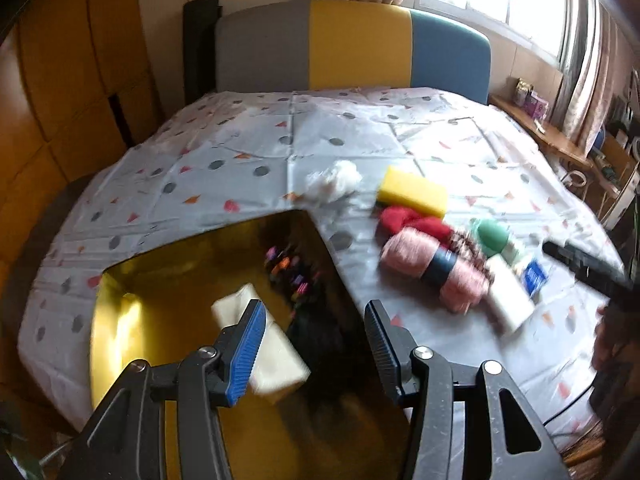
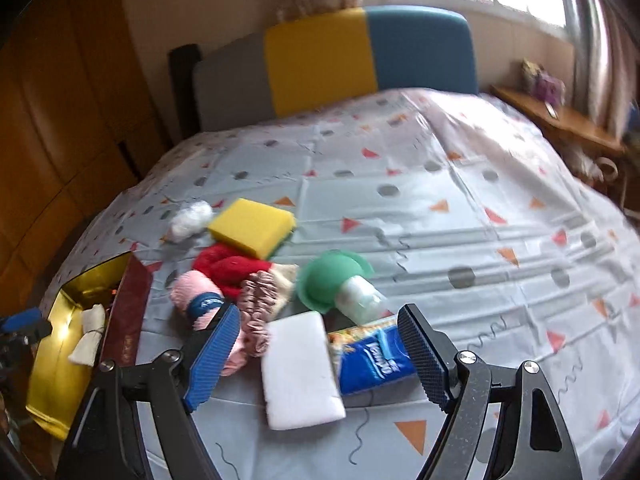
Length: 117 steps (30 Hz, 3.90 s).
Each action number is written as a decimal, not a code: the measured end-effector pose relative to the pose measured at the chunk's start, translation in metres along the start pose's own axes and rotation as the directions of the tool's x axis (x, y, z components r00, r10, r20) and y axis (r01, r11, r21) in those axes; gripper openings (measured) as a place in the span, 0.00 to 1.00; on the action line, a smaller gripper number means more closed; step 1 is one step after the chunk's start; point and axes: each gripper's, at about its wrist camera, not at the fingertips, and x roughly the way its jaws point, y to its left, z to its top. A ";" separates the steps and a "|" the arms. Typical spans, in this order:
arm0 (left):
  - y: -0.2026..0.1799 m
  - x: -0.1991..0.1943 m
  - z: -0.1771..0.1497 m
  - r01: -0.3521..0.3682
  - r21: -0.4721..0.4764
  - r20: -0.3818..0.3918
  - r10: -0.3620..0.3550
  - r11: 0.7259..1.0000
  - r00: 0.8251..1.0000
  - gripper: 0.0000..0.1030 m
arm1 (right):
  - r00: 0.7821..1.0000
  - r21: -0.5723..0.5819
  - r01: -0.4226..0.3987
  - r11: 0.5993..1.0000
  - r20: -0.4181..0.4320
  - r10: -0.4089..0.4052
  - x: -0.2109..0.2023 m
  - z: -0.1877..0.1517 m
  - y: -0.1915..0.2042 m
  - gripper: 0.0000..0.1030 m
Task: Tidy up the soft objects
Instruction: 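Grasp the plastic-wrapped cotton ball with the left tool, then release the cotton ball in the tray with left tool while right grasps green-capped bottle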
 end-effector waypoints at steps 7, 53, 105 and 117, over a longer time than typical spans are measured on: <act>-0.017 0.054 0.061 -0.039 0.092 -0.028 0.042 0.995 0.999 0.50 | 0.999 0.036 -0.042 0.998 0.015 0.041 -0.005 0.002 -0.003 0.85; -0.025 -0.017 0.052 0.175 0.088 0.059 -0.180 0.981 0.982 0.34 | 0.997 0.283 -0.008 0.959 -0.076 0.031 0.018 0.001 -0.063 0.70; 0.135 0.057 -0.016 -0.070 -0.346 -0.066 0.051 0.936 0.997 0.66 | 0.911 -0.247 0.025 0.969 -0.392 -0.124 0.154 0.025 0.003 0.59; 0.102 -0.045 -0.074 -0.127 -0.275 0.055 0.147 0.953 0.988 0.66 | 0.923 -0.286 0.079 0.955 -0.341 -0.179 0.150 0.018 0.016 0.56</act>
